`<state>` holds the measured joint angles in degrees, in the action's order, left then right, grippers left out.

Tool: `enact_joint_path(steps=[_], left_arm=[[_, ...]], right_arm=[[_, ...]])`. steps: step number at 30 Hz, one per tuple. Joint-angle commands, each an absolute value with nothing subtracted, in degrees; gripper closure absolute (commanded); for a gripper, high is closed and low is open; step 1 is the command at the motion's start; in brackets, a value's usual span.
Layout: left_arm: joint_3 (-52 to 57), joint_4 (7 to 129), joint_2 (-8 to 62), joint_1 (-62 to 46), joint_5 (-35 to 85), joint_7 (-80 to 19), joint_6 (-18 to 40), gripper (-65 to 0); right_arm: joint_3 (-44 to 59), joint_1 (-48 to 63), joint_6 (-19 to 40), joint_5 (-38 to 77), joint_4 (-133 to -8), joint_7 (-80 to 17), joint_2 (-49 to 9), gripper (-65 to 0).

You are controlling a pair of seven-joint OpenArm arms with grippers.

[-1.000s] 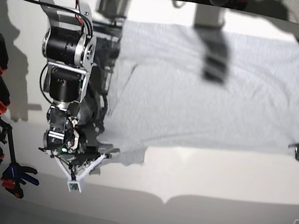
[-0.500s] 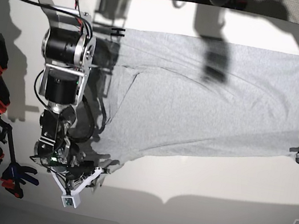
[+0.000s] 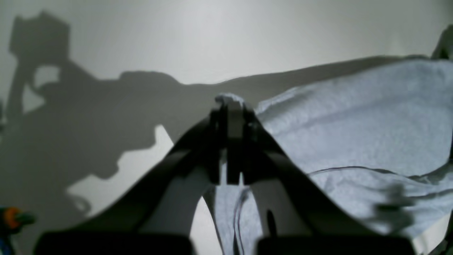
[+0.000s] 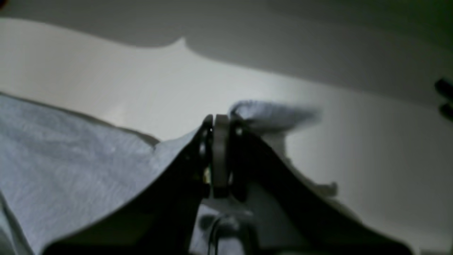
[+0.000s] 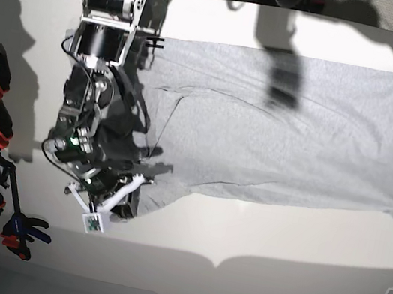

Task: Fold the T-shirt properly
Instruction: 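Drag the grasped shirt part with the right gripper toward the hem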

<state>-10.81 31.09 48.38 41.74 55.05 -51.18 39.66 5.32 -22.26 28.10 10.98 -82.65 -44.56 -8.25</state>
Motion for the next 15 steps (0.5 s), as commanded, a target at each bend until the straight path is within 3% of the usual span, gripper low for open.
enact_joint_path(steps=[1, 5, 12, 15], left_arm=[[-10.52, 32.64, 49.95, 43.27, 55.88, -51.07, 40.0, 0.0], [-10.52, 39.35, 50.83, 37.93, 53.04, -51.35, 39.62, 0.0], [-10.5, 59.11, 50.83, 24.34, 34.83, -44.86, 19.03, 0.0], [-9.39, 66.11, 50.3, 20.29, 30.0, -44.95, 13.34, 0.0]], right_arm=[[6.24, -23.73, 28.12, 12.4, -84.62, -43.53, -8.56, 0.0], [8.58, -22.7, 28.1, 12.47, -86.83, -44.8, -8.56, 0.0], [9.47, -22.68, 28.12, 12.67, -87.22, -46.63, -8.58, 0.0], [9.47, -22.22, 28.1, 12.67, -87.9, -47.0, -8.56, 0.0]])
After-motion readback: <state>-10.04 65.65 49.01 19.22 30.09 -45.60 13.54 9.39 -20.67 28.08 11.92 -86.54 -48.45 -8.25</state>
